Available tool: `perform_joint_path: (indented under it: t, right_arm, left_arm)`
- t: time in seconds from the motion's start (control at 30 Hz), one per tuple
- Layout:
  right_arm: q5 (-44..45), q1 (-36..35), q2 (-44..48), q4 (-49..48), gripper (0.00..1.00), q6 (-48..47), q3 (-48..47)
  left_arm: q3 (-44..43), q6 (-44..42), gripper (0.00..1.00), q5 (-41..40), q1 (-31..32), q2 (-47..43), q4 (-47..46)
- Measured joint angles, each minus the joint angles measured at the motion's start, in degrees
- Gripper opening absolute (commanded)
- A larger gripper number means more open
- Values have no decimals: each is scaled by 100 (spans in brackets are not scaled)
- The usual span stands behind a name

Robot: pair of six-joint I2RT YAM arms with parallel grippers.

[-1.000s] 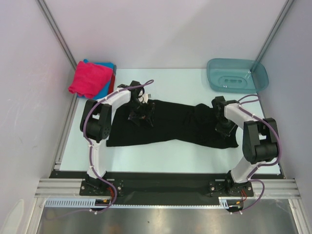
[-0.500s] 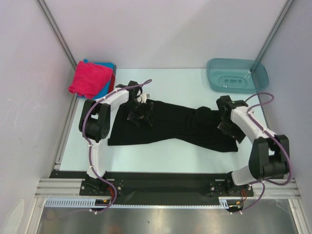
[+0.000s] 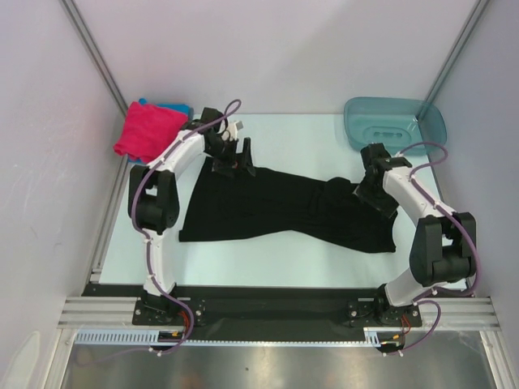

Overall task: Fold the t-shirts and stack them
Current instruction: Fold the tshirt

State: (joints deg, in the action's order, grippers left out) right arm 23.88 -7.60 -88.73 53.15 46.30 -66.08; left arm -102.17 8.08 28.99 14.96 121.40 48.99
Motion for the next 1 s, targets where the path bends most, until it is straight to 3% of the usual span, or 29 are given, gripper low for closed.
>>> perform_joint_path:
  t: [0.17, 0.3, 0.57, 1.0]
  right_arm:
    - [-544, -170, -59, -428, 82, -245, -221]
    - [-848, -535, -284, -546, 81, -555, -800]
    - [-1587, -1237, -887, -734, 77, -1084, -1829]
    - [-2343, -1384, -1985, -586, 76, -1864, -3254]
  left_arm:
    - [-50, 162, 100, -120, 0, -57, -256]
    - [157, 323, 100, -981, 0, -291, -22]
    - [1414, 601, 100, -2404, -15, -1792, 494]
    - [3285, 999, 99, -2553, -136, -3759, 728]
